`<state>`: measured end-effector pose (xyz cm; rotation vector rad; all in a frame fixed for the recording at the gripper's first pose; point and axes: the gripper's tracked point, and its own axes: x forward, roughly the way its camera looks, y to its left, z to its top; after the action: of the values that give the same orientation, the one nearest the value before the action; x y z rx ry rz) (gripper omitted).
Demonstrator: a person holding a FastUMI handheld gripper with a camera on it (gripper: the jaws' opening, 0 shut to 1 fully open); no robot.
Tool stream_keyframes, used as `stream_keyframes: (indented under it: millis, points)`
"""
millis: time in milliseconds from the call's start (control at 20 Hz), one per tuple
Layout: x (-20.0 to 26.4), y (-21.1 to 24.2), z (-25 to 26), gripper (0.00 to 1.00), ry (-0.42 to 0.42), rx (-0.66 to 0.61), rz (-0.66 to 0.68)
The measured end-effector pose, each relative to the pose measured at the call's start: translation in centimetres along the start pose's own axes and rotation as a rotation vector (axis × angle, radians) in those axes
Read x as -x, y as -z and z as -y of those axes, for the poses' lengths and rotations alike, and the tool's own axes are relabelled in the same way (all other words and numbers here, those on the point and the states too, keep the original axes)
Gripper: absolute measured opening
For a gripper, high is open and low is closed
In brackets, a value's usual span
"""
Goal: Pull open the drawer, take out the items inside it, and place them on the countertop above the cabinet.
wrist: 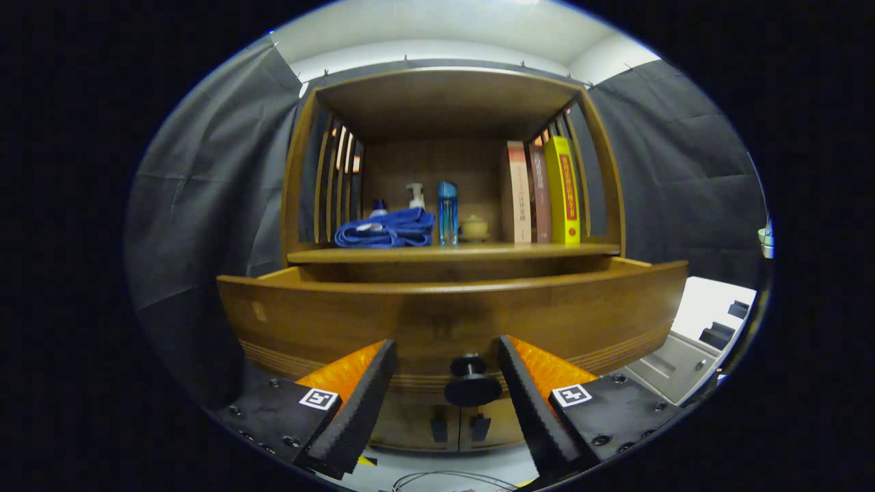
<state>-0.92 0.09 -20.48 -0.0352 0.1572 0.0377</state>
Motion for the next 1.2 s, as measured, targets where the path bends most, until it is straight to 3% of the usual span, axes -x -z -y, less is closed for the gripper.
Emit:
stream_keyframes:
  millis: [100, 200, 450, 600, 750, 900, 1200]
  points:
    - [1.4, -5.2, 1.1, 0.98, 0.048, 0.000, 0.132]
    - [2.3, -9.3, 1.0, 0.98, 0.044, 0.014, 0.164]
    - [-3.3, -19.5, 0.1, 0.98, -0.087, 0.183, 0.195]
    - [-7.8, -17.2, -1.8, 0.98, -0.190, 0.255, 0.034]
    - [-10.5, -12.3, -3.3, 0.98, -0.271, 0.248, -0.191]
    - [-13.2, -8.1, -2.7, 0.99, -0.257, 0.277, -0.322]
    - [-14.1, 1.4, -2.7, 0.99, -0.239, 0.220, -0.641]
